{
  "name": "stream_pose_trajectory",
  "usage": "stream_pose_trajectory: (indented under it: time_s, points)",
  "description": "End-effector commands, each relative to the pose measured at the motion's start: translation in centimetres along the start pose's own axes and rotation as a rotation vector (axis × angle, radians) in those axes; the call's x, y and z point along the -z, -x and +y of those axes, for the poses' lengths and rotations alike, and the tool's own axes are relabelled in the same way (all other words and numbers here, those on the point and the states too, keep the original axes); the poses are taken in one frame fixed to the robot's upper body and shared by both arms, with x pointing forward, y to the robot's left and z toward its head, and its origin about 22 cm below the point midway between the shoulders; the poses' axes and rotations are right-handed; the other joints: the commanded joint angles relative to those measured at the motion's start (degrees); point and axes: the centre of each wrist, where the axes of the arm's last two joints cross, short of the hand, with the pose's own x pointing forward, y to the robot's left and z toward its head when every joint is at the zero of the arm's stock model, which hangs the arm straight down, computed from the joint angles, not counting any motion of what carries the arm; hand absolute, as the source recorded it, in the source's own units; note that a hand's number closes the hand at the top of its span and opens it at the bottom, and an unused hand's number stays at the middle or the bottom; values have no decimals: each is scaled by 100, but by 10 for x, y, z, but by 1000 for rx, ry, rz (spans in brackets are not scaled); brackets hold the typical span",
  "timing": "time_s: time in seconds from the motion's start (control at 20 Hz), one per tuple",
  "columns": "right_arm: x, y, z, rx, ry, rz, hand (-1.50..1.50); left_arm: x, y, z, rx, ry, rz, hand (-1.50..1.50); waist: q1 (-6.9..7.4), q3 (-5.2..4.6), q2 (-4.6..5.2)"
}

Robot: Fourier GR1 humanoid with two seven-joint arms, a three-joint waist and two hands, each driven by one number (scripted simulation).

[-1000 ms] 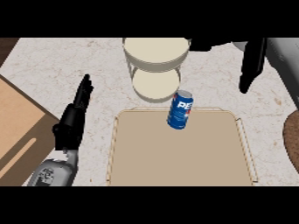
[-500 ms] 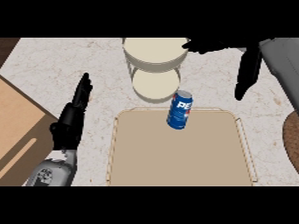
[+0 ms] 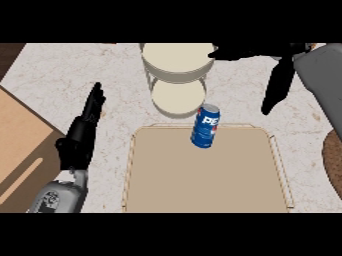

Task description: Pick the can from the tray and place it in the tiered basket

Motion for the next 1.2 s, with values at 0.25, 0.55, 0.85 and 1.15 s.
stream_pose_trajectory:
  time_s: [0.25, 0.55, 0.85, 1.15]
  points:
    - [21, 38, 29, 45, -67, 115, -150, 8, -7, -6, -5, 6, -9, 0, 9, 10, 174]
    - [37, 34, 39, 53, -89, 95, -150, 1, 10, 3, 8, -11, -2, 0, 20, 3, 177]
    - [31, 44, 44, 86, -94, 69, -150, -7, 3, -4, -5, 22, -1, 0, 49, 7, 158]
    - [41, 38, 46, 93, -112, 55, -150, 2, -4, -4, -16, 6, 1, 0, 41, 5, 153]
